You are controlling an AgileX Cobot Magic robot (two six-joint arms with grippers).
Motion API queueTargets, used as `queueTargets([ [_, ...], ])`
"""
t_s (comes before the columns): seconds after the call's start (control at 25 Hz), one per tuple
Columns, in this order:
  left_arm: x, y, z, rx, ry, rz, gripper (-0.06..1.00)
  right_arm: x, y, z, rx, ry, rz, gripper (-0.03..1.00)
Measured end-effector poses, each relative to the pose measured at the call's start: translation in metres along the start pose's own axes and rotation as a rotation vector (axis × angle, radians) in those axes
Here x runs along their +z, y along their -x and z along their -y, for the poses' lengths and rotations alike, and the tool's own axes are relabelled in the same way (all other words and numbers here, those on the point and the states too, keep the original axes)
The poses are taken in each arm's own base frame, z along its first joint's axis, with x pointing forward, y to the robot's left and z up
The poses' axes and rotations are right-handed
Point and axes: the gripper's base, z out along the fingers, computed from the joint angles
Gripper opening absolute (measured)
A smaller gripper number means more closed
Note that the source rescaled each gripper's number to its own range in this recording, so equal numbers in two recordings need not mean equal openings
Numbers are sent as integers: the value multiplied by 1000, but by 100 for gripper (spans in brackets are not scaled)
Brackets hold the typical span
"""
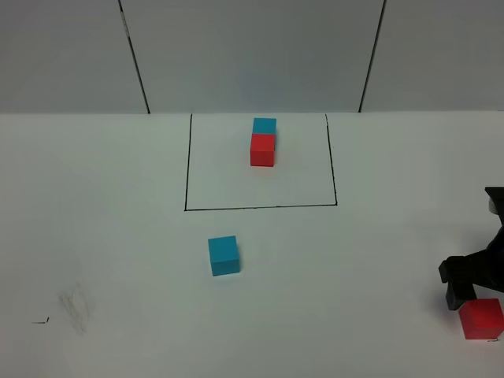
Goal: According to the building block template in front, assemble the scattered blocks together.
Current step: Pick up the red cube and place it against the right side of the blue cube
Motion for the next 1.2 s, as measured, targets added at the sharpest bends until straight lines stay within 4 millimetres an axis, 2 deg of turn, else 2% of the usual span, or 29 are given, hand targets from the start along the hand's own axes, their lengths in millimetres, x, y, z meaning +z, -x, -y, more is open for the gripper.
queueTargets([
  [0.36, 0, 0, 0, 0, 0, 0, 100, 14, -12, 3, 15, -18, 2, 87],
  [0.72, 0, 0, 0, 0, 0, 0, 100, 16, -9, 3, 22, -12, 53, 86],
  [0.96, 0, 0, 0, 0, 0, 0, 100, 30, -8, 3, 25, -15, 16, 78],
  [1.2, 0, 0, 0, 0, 0, 0, 100, 38, -8, 3, 28, -17, -4, 77],
])
